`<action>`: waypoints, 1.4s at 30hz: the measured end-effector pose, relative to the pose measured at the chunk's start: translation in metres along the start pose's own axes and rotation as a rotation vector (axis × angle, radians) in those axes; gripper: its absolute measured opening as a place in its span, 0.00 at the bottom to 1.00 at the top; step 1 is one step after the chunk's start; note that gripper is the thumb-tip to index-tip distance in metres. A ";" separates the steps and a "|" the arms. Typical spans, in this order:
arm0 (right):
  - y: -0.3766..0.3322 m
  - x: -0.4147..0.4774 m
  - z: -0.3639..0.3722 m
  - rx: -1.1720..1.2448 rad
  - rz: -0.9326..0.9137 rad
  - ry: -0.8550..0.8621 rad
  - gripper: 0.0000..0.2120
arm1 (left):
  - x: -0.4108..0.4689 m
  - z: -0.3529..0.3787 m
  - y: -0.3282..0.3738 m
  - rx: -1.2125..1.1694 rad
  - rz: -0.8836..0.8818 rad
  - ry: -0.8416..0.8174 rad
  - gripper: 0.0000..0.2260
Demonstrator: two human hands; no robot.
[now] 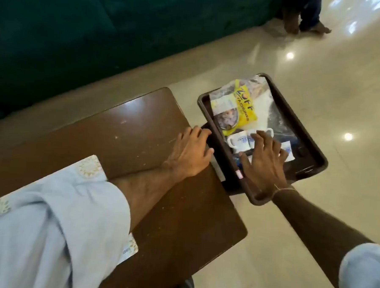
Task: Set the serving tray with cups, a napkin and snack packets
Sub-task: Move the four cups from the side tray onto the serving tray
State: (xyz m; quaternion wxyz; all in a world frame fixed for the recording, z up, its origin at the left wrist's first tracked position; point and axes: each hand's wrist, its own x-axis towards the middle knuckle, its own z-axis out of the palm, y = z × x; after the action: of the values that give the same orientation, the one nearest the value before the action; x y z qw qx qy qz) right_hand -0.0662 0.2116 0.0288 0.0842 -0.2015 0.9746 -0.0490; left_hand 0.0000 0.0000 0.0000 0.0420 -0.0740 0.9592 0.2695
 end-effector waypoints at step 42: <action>-0.166 0.050 0.000 0.679 -0.118 -0.175 0.38 | -0.099 -0.061 -0.087 -0.322 -0.254 0.153 0.32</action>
State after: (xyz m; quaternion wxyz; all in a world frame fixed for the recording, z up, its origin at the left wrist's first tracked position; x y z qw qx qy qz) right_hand -0.0478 0.0399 0.0429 0.2267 -0.2216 0.8785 -0.3574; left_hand 0.1093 -0.0934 0.0192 -0.0096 -0.2204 0.8871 0.4055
